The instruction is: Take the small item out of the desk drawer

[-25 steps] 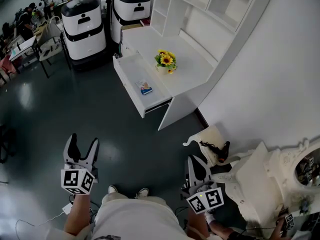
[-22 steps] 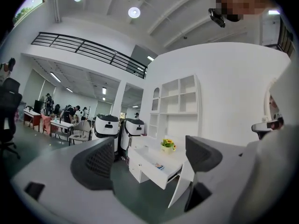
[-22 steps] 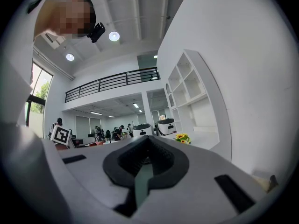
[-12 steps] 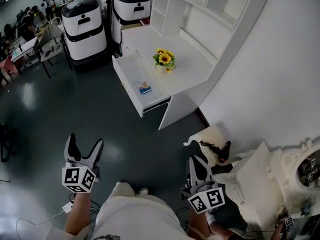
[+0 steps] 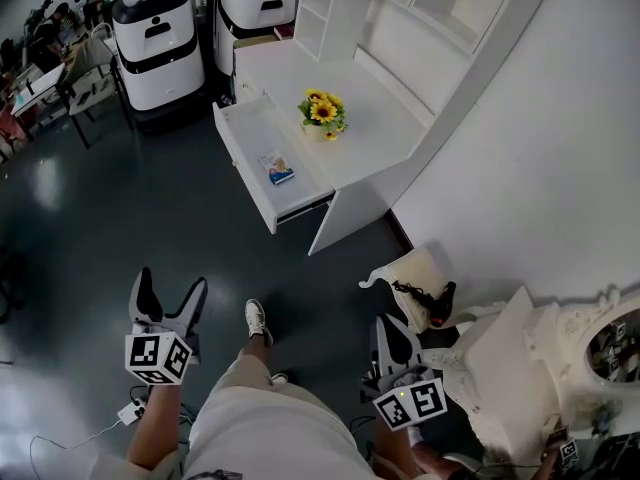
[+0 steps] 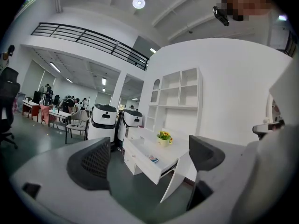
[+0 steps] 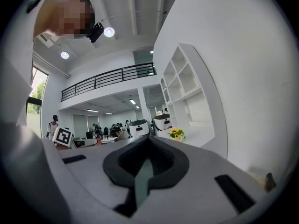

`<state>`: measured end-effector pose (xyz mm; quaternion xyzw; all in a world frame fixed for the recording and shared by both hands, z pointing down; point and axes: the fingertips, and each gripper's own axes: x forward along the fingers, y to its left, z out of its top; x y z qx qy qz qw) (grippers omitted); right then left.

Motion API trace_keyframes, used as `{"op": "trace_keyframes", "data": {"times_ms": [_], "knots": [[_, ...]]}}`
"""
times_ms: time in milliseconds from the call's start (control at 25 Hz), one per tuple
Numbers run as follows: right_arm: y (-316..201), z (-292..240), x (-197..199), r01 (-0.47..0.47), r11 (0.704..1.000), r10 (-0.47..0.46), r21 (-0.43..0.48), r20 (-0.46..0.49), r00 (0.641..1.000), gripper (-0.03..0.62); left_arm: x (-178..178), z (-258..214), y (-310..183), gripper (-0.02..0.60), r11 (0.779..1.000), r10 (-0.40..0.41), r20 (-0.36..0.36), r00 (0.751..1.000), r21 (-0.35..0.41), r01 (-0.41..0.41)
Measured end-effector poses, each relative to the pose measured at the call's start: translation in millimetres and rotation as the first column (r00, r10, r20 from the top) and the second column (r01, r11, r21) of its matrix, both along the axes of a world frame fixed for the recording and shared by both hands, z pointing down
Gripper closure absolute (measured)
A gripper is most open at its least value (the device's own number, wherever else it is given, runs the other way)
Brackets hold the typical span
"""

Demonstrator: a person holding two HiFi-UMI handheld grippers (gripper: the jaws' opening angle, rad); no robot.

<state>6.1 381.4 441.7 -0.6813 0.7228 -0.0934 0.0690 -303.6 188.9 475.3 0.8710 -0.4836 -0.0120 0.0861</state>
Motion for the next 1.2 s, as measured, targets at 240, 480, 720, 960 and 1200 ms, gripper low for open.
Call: {"op": "trace_keyframes", "data": {"times_ms": [240,480,720,960,1200], "knots": [[-44.8,11.0,31.0,-0.032,0.999,0.032,-0.028,-0.001,0.999,0.583,51.0,12.7,-57.1,0.077,0.998,0.056,-0.007,0.998,-0.014,-0.057],[-134.3,5.2,51.9,-0.031,0.999,0.030,-0.045,-0.018,0.999,0.583,82.6,23.1,-147.8,0.077,0.997,0.065,-0.016,0.998,-0.046,-0.066],[-227.9,-12.7,68.9,-0.035,0.997,0.031,-0.067,-0.057,0.998,0.583,114.6,29.4,-239.7,0.077,0.993,0.091,-0.037,0.995,-0.078,-0.093],[-293.1,-17.4,62.0,-0.018,0.996,0.012,-0.086,-0.069,0.998,0.583,130.7,41.7,-294.9,0.077,0.985,0.118,-0.060,0.991,-0.120,-0.124],[-334.1,-20.1,64.4,0.012,0.995,-0.020,-0.101,-0.080,0.997,0.583,132.2,55.5,-320.5,0.077,0.981,0.097,-0.067,0.993,-0.164,-0.107]]}}
